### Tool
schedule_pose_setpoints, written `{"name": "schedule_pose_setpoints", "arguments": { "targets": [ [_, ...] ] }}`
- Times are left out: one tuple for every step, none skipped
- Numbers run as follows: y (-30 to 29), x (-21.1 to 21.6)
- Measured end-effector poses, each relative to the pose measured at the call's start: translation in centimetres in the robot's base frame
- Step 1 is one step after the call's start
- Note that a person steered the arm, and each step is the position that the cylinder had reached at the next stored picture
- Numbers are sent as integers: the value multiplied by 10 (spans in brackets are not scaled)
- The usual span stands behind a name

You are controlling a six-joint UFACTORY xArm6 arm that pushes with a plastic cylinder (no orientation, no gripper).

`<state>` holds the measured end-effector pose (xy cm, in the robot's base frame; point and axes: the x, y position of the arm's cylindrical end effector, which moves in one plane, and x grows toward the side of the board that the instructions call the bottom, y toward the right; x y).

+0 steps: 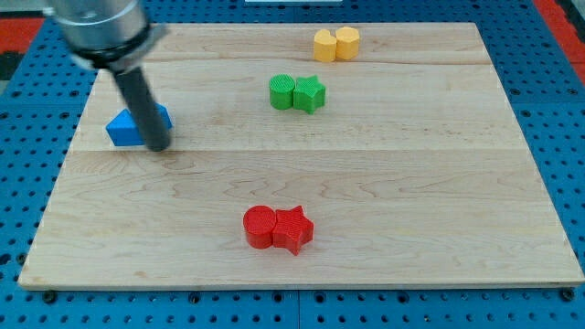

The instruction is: Separate the green blocks

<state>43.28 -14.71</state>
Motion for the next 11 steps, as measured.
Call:
{"name": "schedule_pose_setpoints", "arguments": {
  "targets": [
    [44,-31],
    [50,-69],
    [88,-130],
    [155,-141],
    [229,-132],
    [204,-90],
    [197,-118],
    [167,-95],
    [153,-62],
    [152,-107],
    [137,-126]
  ]
}}
